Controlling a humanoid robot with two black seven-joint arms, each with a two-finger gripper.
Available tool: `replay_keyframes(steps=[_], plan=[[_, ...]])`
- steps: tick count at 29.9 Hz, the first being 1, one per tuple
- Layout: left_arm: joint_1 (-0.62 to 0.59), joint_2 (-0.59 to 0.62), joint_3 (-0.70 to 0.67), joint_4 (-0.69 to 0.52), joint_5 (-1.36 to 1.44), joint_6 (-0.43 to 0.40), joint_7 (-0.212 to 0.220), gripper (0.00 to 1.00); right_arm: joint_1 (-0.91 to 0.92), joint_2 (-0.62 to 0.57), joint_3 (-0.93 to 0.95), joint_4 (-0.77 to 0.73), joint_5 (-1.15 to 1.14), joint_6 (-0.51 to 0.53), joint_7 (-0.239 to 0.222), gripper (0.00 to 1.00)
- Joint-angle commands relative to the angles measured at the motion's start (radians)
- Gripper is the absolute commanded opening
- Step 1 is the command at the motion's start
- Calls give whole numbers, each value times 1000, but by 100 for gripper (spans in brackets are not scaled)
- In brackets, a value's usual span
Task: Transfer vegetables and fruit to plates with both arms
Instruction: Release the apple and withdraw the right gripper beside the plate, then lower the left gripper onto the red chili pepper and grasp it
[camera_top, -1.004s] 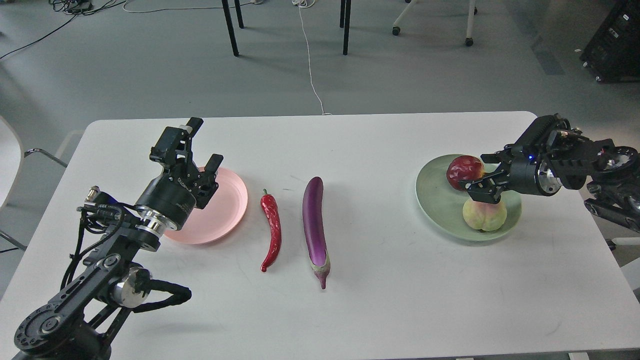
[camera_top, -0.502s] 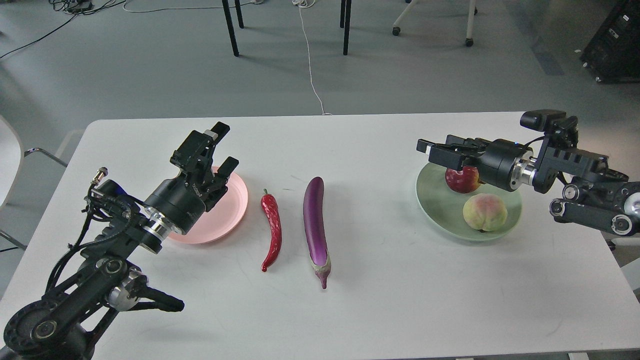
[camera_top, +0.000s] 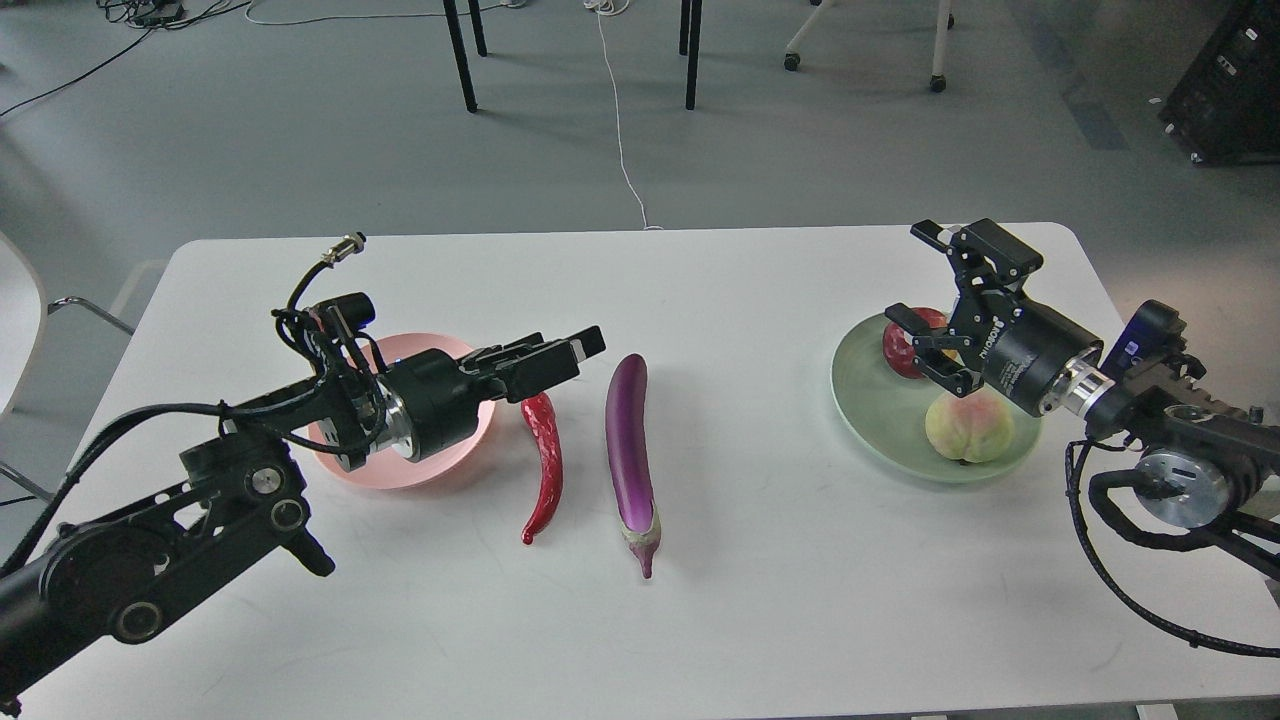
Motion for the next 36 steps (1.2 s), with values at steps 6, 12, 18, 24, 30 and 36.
replay_keyframes(steps=[6,12,18,24,30,36], plan=[[-307,35,317,41,13,-198,218,100,-52,-88,4,-53,97,141,0,96],[-301,-59,327,41,-48,-198,327,100,-62,-93,4,-55,97,141,0,96],[-284,-90,331,41,-165,-198,434,100,-65,-91,4,-57,97,141,0,96],[-272,-96,336,70,-165,-198,459,100,-65,-88,4,-55,97,141,0,96],[-274,-145,336,130,-165,-198,459,100,-65,-91,4,-57,97,141,0,96],[-272,-159,337,162,-160,-198,457,99,-65,-91,4,-60,96,141,0,96]])
